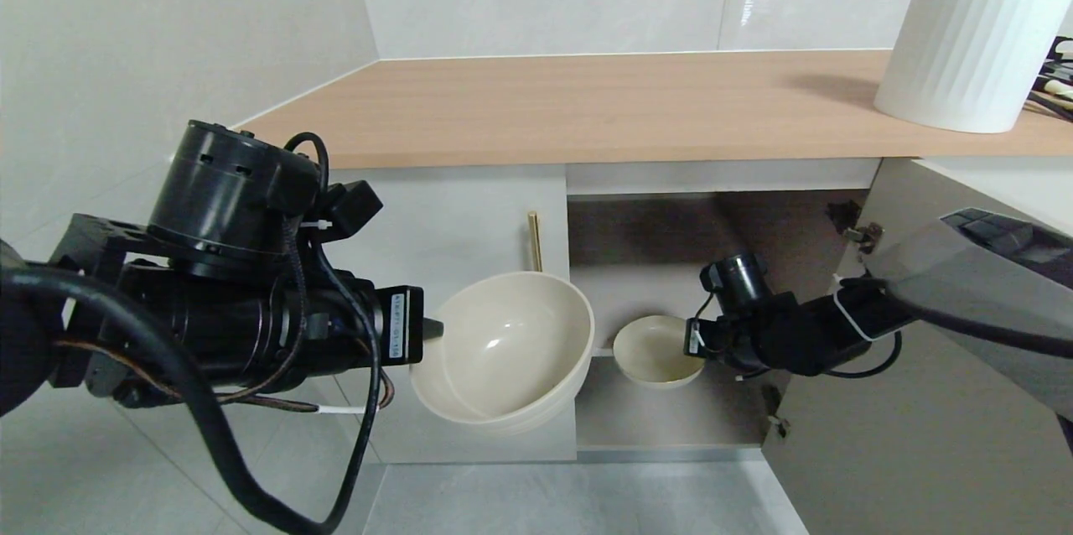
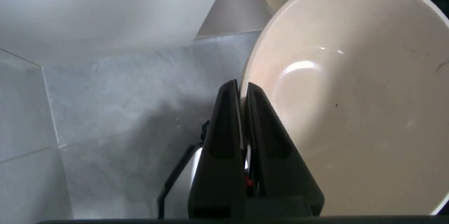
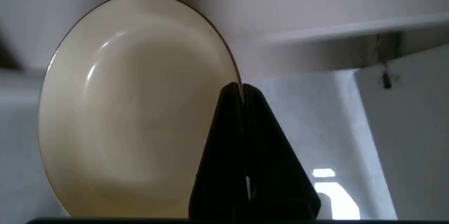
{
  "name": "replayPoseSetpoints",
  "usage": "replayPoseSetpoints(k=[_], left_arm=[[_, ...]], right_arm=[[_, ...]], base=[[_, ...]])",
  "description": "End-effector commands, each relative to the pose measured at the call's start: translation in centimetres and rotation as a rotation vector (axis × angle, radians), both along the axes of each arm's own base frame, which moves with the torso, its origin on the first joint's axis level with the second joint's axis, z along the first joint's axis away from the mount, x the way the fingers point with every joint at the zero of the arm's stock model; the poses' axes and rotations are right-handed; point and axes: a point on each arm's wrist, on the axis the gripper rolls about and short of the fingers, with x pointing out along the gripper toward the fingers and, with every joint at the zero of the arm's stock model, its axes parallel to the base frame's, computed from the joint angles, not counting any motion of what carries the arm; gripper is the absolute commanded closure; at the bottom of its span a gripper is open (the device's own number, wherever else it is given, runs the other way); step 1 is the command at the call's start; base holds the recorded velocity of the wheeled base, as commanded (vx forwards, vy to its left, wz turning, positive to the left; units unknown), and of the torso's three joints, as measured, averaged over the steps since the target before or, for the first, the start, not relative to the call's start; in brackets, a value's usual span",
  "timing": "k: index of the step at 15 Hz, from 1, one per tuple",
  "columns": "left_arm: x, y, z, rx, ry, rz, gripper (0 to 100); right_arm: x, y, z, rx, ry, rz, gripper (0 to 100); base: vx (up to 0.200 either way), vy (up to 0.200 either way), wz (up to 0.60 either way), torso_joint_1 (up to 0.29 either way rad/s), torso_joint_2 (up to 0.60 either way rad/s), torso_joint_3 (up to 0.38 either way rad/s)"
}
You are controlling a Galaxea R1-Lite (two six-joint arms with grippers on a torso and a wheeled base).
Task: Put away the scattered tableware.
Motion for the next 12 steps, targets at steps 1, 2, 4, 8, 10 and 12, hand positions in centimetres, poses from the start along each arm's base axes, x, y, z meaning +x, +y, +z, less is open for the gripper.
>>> replayPoseSetpoints(k=[1, 2, 4, 8, 10, 12], left_arm=[[0.0, -0.1, -0.1, 0.001, 0.003, -0.004, 100], [0.0, -0.1, 0.0, 0.001, 0.001, -0.004, 100], [0.0, -0.1, -0.1, 0.001, 0.003, -0.004, 100], [0.2, -0.3, -0.4, 0.009, 0.013, -0.005, 100], [0.2, -0.3, -0.3, 0.009, 0.011, -0.003, 100], [0.2, -0.3, -0.3, 0.009, 0.011, -0.003, 100]], right_arm=[[1.8, -0.3, -1.7, -0.015, -0.002, -0.042, 100], [2.4, -0.3, -2.2, -0.019, -0.009, -0.065, 100], [3.5, -0.6, -2.3, -0.015, -0.034, -0.108, 100], [5.0, -0.6, -3.2, -0.023, -0.071, -0.187, 100], [6.1, -1.0, -3.1, -0.018, -0.1, -0.222, 100], [6.6, -1.3, -3.0, 0.0, -0.113, -0.241, 100]], base=[[0.0, 0.0, 0.0, 0.0, 0.0, 0.0], [0.0, 0.0, 0.0, 0.0, 0.0, 0.0], [0.0, 0.0, 0.0, 0.0, 0.0, 0.0], [0.0, 0.0, 0.0, 0.0, 0.0, 0.0], [0.0, 0.0, 0.0, 0.0, 0.0, 0.0], [0.0, 0.0, 0.0, 0.0, 0.0, 0.0]])
